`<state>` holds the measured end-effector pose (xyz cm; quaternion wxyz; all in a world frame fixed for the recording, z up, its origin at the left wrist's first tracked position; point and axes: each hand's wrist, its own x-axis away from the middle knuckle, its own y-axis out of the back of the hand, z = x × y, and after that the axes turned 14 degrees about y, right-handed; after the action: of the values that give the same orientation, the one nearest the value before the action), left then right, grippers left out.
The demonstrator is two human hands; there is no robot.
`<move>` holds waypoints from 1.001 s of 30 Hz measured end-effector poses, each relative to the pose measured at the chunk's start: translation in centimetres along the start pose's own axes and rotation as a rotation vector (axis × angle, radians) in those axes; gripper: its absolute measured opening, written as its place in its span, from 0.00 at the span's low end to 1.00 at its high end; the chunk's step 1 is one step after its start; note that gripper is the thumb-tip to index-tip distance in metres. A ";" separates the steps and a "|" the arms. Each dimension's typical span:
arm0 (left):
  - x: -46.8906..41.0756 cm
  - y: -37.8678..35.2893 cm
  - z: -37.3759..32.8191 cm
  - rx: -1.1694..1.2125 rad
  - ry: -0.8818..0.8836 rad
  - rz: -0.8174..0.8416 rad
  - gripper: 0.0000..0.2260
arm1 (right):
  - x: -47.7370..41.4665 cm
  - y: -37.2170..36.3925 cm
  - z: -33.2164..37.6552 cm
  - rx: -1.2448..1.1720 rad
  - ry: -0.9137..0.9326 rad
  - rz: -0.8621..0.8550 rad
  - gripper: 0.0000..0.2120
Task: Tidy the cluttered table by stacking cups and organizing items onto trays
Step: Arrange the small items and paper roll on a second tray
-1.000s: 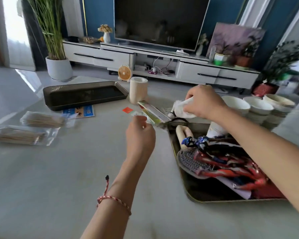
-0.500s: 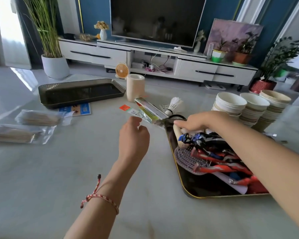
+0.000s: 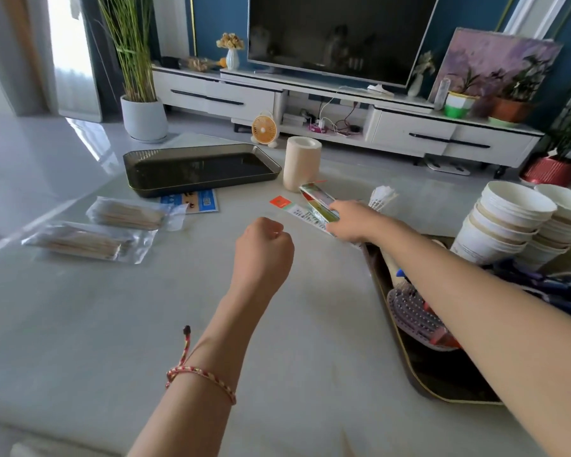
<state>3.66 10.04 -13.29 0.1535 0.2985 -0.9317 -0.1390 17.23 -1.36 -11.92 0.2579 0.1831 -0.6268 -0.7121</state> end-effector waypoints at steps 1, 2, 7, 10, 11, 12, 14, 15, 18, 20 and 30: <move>-0.3 0.7 0.3 -0.007 0.010 -0.008 0.15 | -0.5 -0.6 0.3 0.005 0.011 -0.020 0.23; -0.4 1.0 0.6 -0.006 0.020 -0.011 0.15 | -0.6 -1.1 0.3 0.008 0.024 -0.051 0.20; -1.5 2.7 1.7 -0.019 0.057 -0.026 0.14 | -2.4 -2.8 1.7 0.178 0.060 -0.157 0.15; -1.8 2.9 2.0 -0.029 0.044 -0.024 0.13 | -2.8 -3.4 2.2 0.340 0.016 -0.146 0.18; -1.6 2.7 2.0 -0.032 0.042 -0.017 0.13 | -2.6 -3.7 2.1 0.392 0.004 -0.134 0.19; -1.6 2.8 2.0 -0.034 0.039 -0.015 0.13 | -2.6 -3.9 2.2 0.433 -0.002 -0.138 0.20; -1.7 2.8 1.9 -0.027 0.039 -0.009 0.13 | -2.5 -4.0 2.3 0.496 -0.003 -0.145 0.21; -1.7 2.9 1.8 -0.023 0.039 -0.008 0.13 | -2.4 -4.0 2.4 0.513 0.000 -0.150 0.21; -1.6 2.9 1.5 -0.016 0.041 -0.004 0.12 | -1.9 -3.7 2.8 0.520 0.022 -0.175 0.20; -1.3 2.8 1.3 -0.020 0.043 0.000 0.12 | -1.4 -3.8 3.0 0.526 0.048 -0.179 0.19; -0.6 3.7 1.3 -0.035 0.049 0.001 0.14 | 0.0 -3.5 5.2 0.381 0.102 -0.150 0.17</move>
<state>1.73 13.47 -13.35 0.1815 0.2988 -0.9252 -0.1478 13.71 3.02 -14.66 0.1963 0.3104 -0.7208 -0.5878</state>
